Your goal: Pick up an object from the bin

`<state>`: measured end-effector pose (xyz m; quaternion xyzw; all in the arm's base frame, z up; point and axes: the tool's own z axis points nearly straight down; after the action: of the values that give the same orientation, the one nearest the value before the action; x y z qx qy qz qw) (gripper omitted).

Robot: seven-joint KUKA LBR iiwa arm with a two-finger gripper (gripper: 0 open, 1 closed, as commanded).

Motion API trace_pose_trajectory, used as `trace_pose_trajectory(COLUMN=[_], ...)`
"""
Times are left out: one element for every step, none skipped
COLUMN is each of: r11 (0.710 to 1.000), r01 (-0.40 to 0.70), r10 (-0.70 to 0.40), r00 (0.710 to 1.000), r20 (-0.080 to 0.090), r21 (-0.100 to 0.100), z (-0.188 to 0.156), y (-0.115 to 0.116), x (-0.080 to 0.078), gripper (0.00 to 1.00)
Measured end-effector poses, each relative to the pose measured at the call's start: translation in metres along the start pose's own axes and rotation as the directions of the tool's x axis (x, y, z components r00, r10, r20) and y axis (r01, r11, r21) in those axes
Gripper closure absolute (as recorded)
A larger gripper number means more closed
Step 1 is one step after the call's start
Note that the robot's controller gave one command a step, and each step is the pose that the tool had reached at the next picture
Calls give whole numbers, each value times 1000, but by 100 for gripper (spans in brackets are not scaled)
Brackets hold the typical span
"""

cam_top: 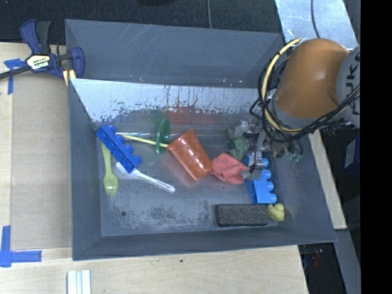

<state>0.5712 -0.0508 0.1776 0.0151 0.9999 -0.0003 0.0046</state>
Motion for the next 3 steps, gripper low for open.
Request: trace_pose_trajectory(r11=[999, 996, 998], r01=[-33, -85, -65], r10=[33, 85, 65], r00=[999, 996, 998], r20=[7, 8, 20], r21=[0, 0, -4], z=[25, 89, 105], y=[7, 20, -1], x=[5, 61, 60], gripper=[0, 0, 0])
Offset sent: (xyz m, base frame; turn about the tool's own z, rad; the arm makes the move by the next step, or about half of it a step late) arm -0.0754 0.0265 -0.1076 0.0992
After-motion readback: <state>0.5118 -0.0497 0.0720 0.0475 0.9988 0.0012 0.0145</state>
